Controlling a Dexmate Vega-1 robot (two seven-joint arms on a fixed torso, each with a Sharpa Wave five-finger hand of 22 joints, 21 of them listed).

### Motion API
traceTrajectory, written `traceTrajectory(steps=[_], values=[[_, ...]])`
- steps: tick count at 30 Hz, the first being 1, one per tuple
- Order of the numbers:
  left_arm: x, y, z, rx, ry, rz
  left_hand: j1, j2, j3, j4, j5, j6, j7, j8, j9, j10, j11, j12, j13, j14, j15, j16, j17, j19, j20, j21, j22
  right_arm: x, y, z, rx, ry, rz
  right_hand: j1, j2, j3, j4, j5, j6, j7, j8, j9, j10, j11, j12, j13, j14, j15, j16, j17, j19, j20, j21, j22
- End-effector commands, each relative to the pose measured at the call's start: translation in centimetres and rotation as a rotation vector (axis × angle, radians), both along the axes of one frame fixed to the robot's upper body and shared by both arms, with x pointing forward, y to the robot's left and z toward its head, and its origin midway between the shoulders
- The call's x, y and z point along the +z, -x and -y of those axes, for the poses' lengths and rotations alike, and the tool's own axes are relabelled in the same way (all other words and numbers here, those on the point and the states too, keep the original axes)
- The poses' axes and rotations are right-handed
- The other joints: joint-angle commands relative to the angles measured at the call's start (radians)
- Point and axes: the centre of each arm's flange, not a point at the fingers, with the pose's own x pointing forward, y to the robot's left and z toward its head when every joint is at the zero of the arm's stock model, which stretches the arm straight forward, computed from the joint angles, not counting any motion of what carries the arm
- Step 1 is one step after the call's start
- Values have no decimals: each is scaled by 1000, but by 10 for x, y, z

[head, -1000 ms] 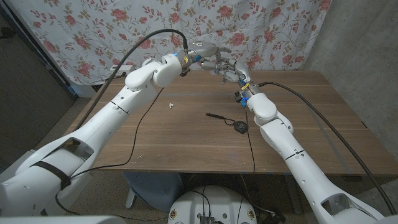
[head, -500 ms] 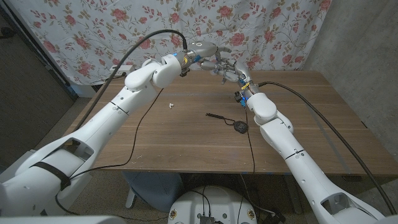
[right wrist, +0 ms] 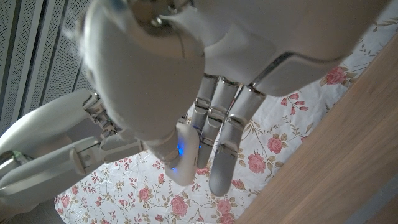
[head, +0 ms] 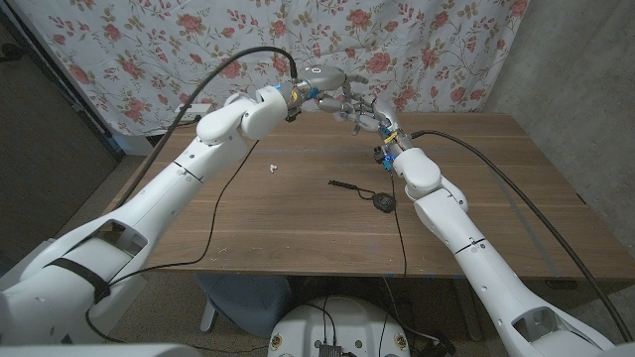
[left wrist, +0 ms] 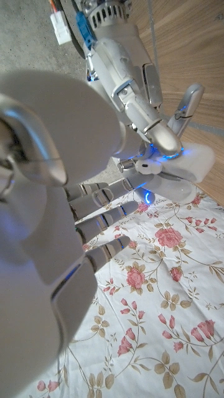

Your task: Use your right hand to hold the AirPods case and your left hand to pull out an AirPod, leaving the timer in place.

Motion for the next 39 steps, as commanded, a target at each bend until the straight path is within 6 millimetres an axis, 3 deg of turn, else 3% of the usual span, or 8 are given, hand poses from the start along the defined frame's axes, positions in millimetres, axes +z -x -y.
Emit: traceTrajectory(steps=[1,10,39], values=[[2,1,-2,-5,-3,-5,19,5,19,-2,9,8,-1,-2,4,-7,-5,1,23,27,-24,-9,-5,4,-4,0,2,-1,1,0,-8,0,-1,0,12,0,-5,8,10,-2,-5,1,116,-111,7,12,51,-172,1,2,-323,-103,8,2],[1,1,-3,-16,13,11,49,16,55,-6,25,21,10,2,3,-5,-5,18,38,45,-26,-23,-15,8,-4,2,2,-2,0,1,-13,-3,-7,0,12,1,-5,8,9,-3,-5,1,117,-109,7,12,50,-172,0,2,-325,-103,9,2],[11,7,-9,-47,66,32,92,9,46,-7,27,24,7,-1,4,8,0,28,22,51,-33,-6,17,18,-2,5,2,-1,-3,6,-24,-10,-10,-1,10,-1,-5,9,10,-1,-5,1,117,-111,5,11,50,-173,0,3,-331,-102,14,2]])
